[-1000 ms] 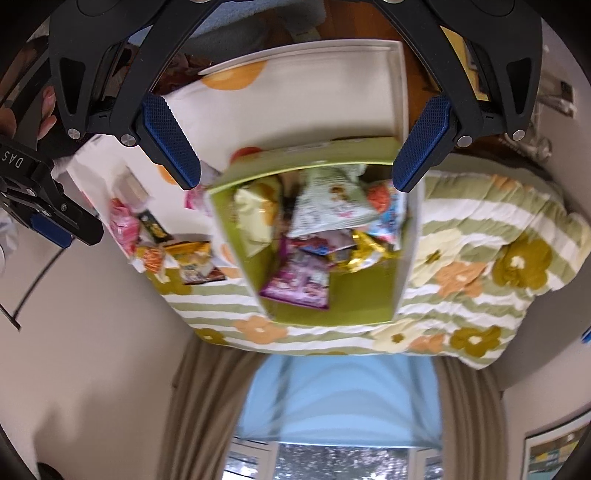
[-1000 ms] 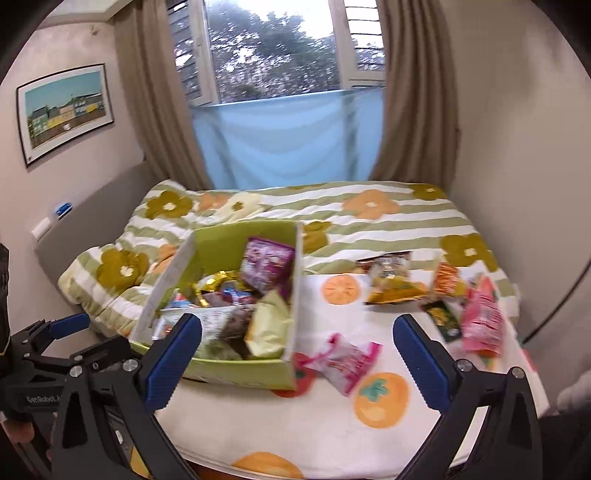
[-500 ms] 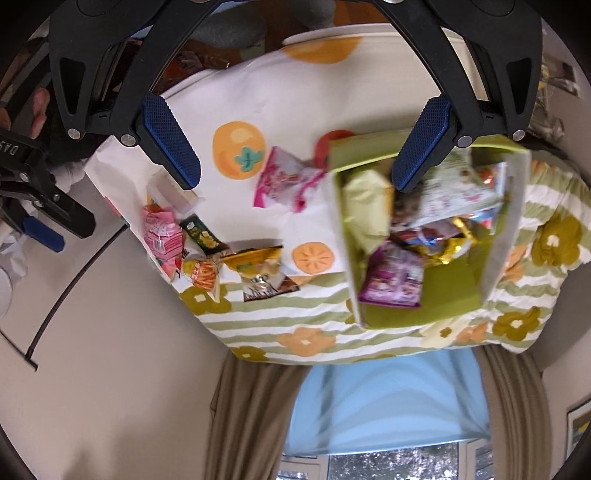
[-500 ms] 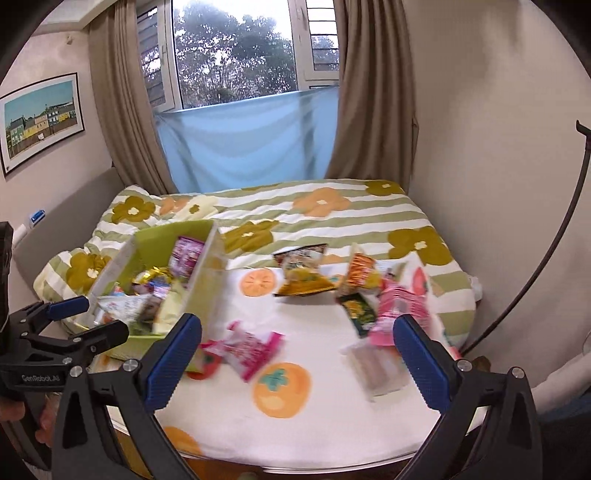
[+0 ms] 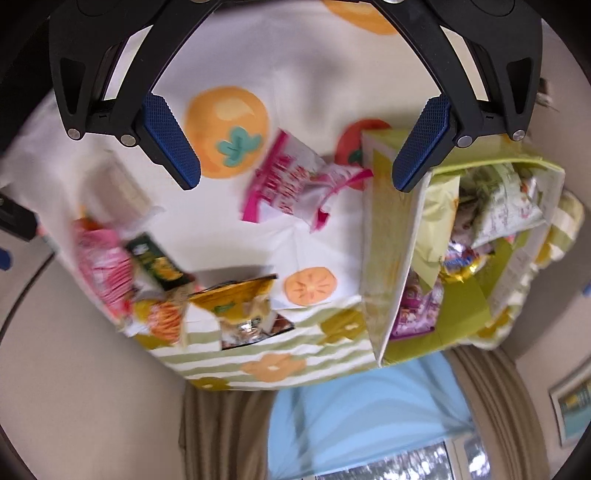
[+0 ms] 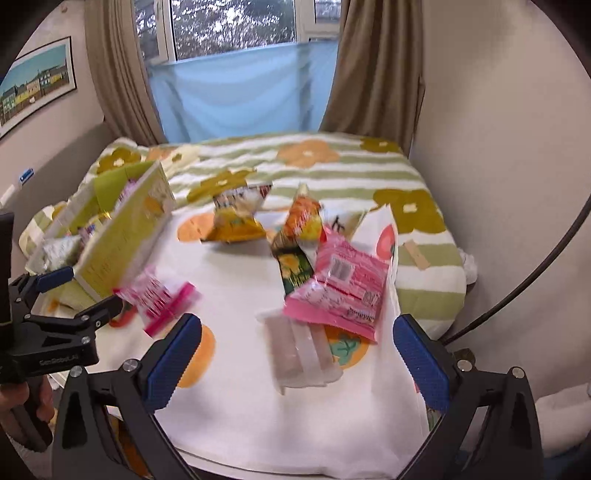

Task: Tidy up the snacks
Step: 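Move both tools back over the remaining snack bags, then grasp the white-pink printed bag with the left tool while the right tool grasps the translucent pack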

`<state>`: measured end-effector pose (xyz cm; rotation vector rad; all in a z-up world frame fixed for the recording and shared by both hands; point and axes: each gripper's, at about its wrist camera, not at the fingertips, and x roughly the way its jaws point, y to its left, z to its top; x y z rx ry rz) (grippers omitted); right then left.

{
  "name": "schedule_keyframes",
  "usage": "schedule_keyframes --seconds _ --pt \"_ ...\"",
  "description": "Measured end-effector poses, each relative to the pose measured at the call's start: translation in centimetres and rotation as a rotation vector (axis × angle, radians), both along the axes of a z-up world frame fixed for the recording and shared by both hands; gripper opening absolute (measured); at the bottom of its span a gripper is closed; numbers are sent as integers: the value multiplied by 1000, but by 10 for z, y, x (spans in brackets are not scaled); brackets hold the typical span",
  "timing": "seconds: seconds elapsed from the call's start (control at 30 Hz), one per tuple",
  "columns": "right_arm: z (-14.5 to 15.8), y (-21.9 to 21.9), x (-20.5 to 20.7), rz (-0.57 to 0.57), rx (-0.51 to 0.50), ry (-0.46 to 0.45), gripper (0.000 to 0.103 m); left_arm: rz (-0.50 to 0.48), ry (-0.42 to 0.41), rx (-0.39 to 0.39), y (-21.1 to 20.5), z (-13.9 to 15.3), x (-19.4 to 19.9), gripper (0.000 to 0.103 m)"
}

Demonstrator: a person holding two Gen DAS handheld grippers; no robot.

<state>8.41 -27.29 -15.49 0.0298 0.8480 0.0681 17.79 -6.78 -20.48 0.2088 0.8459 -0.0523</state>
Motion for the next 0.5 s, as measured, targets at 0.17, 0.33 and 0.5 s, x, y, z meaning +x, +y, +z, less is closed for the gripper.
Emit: schedule_keyframes --seconds 0.17,0.33,0.5 --pt "-38 -6 13 -1 36 50 103 -18 31 161 -18 -50 23 103" --pt "-71 1 27 24 47 102 103 -34 67 238 -25 -78 42 103" --pt "-91 6 36 38 61 141 103 -80 82 312 -39 -90 51 103"
